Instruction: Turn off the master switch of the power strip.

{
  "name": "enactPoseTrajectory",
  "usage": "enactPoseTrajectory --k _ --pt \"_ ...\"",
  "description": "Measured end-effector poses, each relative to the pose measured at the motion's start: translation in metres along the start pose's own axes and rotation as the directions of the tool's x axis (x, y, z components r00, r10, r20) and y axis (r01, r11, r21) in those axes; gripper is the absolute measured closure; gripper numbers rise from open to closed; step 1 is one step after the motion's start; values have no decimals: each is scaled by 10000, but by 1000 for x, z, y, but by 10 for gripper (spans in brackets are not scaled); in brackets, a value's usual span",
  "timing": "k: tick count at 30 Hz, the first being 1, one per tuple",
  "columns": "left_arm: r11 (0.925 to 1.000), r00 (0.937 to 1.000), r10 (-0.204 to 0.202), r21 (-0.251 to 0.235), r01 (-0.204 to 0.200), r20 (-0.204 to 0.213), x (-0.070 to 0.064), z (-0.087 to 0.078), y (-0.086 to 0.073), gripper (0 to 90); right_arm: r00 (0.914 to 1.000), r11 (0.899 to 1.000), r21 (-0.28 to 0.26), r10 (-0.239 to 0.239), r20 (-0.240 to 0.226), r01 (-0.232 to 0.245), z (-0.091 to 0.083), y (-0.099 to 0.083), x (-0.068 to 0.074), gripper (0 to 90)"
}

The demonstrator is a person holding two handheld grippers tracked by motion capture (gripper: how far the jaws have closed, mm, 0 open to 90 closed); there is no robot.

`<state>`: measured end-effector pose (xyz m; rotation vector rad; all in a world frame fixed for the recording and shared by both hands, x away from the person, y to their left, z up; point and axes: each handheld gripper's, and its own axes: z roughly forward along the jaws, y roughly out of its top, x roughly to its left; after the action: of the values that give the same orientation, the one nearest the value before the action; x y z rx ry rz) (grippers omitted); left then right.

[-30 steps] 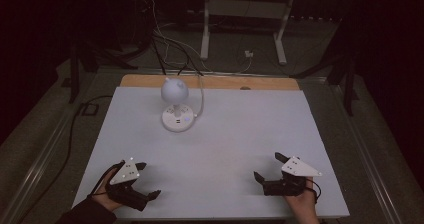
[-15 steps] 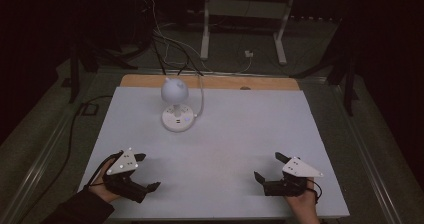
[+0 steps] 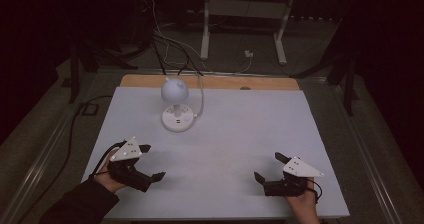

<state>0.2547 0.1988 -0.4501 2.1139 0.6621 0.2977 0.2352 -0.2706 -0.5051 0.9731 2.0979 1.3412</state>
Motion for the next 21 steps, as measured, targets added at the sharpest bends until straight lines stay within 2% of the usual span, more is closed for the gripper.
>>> enactPoseTrajectory --k 14,21 --pt "9994 9997 232 -248 -234 -67 4 13 31 3 9999 10000 -44 78 -95 -78 0 0 0 0" --pt "9991 9999 110 -401 -114 -100 7 23 44 4 9998 9999 -62 128 -173 -129 -1 0 -1 0"
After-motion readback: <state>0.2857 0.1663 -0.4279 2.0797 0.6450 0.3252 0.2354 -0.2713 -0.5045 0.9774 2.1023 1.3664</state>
